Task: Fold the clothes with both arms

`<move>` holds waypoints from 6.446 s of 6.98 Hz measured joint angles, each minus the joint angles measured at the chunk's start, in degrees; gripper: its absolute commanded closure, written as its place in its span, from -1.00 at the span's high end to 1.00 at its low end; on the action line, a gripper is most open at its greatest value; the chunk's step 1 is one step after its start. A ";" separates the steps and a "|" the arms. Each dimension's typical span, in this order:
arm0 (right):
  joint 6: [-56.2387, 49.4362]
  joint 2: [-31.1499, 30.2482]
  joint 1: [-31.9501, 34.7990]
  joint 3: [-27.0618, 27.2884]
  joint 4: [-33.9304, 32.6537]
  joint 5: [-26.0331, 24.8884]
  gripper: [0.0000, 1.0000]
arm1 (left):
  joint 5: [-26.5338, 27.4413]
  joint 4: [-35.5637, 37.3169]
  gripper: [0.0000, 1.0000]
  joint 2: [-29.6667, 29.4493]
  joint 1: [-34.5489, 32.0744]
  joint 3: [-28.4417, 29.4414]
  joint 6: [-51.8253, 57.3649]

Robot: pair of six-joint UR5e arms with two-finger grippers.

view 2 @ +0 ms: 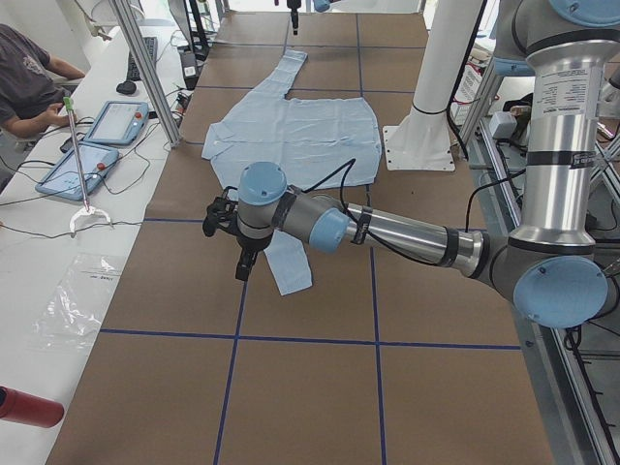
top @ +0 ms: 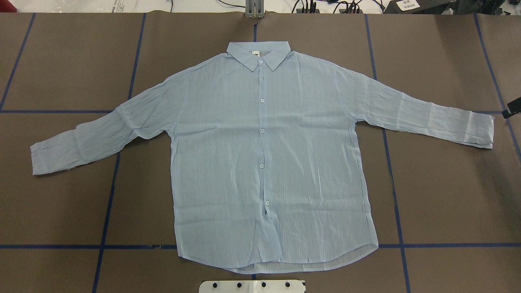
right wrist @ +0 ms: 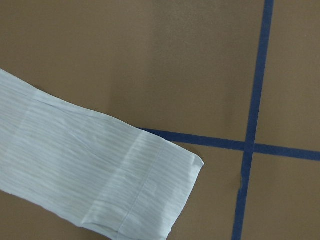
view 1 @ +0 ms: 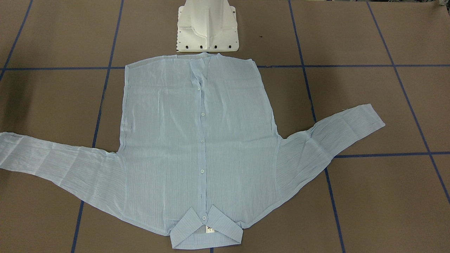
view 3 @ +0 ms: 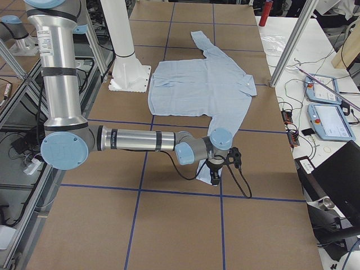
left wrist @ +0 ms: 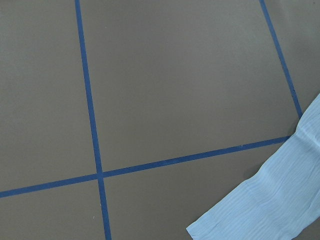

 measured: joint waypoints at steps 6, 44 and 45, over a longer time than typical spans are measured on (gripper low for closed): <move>21.98 5.53 -5.52 -11.65 11.18 -2.24 0.79 | -0.01 -0.17 1.00 -0.01 0.04 -0.46 0.08; 94.36 58.63 -41.62 -18.55 8.13 -31.92 1.00 | -0.03 -3.57 0.81 -0.46 7.84 2.96 -3.96; 94.68 55.63 -41.47 -12.62 4.08 -31.49 1.00 | -0.18 -4.38 0.83 -1.31 9.50 5.53 -6.87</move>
